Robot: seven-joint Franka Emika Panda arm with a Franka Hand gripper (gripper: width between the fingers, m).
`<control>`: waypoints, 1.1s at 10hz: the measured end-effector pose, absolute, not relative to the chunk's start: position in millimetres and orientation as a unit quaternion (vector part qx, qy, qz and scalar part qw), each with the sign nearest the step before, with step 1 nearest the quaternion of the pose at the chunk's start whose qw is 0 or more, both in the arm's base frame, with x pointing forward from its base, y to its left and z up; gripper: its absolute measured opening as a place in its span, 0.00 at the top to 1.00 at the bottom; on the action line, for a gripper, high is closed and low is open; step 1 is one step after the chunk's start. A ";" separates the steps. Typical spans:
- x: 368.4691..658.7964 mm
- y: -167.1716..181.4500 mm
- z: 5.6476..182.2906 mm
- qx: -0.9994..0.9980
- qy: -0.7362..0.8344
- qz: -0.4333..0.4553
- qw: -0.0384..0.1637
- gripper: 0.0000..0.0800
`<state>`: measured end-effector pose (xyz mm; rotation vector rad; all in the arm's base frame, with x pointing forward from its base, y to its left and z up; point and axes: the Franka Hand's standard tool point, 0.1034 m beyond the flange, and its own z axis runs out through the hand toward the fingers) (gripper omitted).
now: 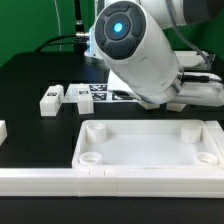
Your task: Assemble desk
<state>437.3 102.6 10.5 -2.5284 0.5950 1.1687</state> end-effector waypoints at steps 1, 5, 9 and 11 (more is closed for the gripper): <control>432.8 105.2 8.5 -0.878 0.205 0.408 0.144 0.19; 423.3 108.2 5.2 -0.876 0.203 0.415 0.140 0.19; 421.4 113.2 4.9 -0.876 0.198 0.417 0.138 0.46; 421.2 113.5 4.9 -0.877 0.197 0.417 0.138 0.64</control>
Offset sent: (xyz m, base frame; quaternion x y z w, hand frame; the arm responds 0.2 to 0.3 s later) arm -0.0114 0.0040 -0.0079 0.0064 0.0029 0.0094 0.9999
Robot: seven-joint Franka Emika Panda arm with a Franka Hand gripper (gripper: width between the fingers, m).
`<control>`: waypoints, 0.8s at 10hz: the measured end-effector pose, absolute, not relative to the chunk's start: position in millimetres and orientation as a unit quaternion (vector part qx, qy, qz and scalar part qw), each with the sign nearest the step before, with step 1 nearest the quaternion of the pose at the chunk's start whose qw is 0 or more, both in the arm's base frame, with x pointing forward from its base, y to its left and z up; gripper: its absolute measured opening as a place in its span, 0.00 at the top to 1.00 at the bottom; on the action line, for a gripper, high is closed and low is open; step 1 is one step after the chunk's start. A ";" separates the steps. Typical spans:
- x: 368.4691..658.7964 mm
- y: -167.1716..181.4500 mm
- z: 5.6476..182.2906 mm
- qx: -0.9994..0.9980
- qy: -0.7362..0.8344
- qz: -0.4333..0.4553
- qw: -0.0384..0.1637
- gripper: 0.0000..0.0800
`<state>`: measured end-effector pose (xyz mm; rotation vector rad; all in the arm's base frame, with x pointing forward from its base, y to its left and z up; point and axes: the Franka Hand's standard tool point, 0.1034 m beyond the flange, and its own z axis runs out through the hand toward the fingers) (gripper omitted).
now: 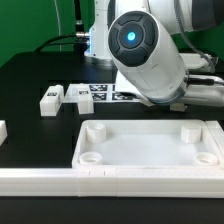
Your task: Assemble desk
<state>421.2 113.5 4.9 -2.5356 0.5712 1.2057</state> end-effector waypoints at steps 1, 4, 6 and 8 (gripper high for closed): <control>421.1 113.5 4.9 -0.877 0.197 0.417 0.138 0.64; 429.0 113.1 11.9 -0.879 0.195 0.413 0.140 0.64; 447.6 114.3 32.9 -0.885 0.185 0.402 0.144 0.64; 466.5 115.9 61.4 -0.894 0.175 0.384 0.149 0.64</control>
Offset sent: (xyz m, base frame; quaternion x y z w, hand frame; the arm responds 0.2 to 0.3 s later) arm 0.0166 -0.0032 0.0217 -0.0039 -0.0020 -0.0079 1.0000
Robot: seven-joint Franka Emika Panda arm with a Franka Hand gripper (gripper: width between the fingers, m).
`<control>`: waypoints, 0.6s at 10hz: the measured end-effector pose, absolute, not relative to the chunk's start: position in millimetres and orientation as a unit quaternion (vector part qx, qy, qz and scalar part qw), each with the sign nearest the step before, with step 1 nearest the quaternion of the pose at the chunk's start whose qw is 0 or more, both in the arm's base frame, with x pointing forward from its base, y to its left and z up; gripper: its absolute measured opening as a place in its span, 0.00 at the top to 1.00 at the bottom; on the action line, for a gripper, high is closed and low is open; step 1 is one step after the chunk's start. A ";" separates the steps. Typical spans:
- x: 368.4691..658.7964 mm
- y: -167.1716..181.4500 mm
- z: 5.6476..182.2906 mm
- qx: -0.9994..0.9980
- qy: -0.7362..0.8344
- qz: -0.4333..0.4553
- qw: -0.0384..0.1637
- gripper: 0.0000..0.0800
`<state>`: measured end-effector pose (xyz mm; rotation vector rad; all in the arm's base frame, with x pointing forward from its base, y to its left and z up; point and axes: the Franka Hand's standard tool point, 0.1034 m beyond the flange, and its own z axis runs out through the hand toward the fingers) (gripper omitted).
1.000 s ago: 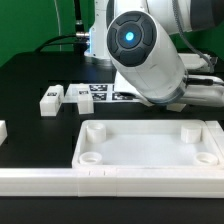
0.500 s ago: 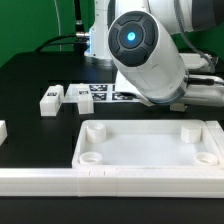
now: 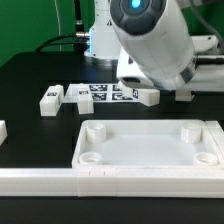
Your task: Assemble desk
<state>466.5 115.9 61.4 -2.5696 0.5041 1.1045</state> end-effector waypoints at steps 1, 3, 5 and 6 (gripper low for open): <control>474.9 114.7 72.7 -0.901 0.168 0.372 0.150 0.64; 480.2 114.3 75.3 -0.911 0.163 0.351 0.146 0.64; 481.1 113.2 74.4 -0.912 0.162 0.348 0.147 0.64; 493.0 107.4 74.5 -0.927 0.154 0.308 0.150 0.64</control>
Offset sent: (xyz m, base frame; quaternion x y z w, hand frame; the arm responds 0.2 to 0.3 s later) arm 0.0000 0.0000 0.0000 0.0000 0.0000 0.0000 1.0000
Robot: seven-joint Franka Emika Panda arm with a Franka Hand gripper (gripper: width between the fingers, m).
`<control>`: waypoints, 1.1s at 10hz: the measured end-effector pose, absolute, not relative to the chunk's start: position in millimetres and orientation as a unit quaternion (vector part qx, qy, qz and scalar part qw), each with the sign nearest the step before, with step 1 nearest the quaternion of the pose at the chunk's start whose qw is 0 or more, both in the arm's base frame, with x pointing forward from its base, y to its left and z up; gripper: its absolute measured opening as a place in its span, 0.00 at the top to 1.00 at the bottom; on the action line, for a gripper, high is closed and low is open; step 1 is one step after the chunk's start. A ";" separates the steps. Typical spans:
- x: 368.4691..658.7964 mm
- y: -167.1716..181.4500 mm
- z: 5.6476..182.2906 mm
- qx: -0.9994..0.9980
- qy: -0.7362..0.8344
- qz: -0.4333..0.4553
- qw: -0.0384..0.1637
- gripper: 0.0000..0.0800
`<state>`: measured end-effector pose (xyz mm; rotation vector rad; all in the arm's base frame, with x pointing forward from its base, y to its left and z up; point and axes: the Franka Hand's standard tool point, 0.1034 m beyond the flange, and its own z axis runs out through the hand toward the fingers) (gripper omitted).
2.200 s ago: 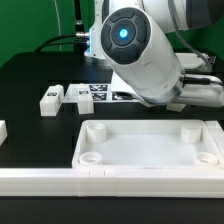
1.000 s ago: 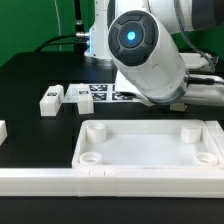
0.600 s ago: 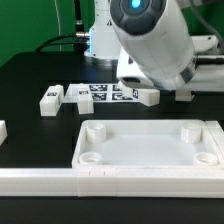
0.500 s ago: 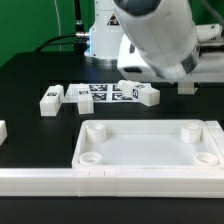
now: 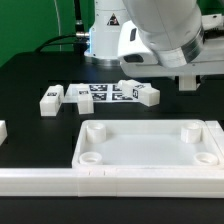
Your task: Assemble desk
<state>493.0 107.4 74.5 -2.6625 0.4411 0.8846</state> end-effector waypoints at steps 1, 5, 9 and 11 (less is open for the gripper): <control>502.7 102.0 87.4 -0.936 0.151 0.281 0.151 0.64; 538.4 98.2 108.7 -0.968 0.162 0.132 0.141 0.64; 551.9 87.4 120.8 -0.986 0.128 -0.005 0.104 0.64; 574.7 78.8 144.5 -0.988 0.112 -0.058 0.094 0.64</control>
Offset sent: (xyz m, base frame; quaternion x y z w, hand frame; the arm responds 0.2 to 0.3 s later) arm 0.0236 -0.0089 0.0304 -0.0177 0.1164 -0.0226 0.9928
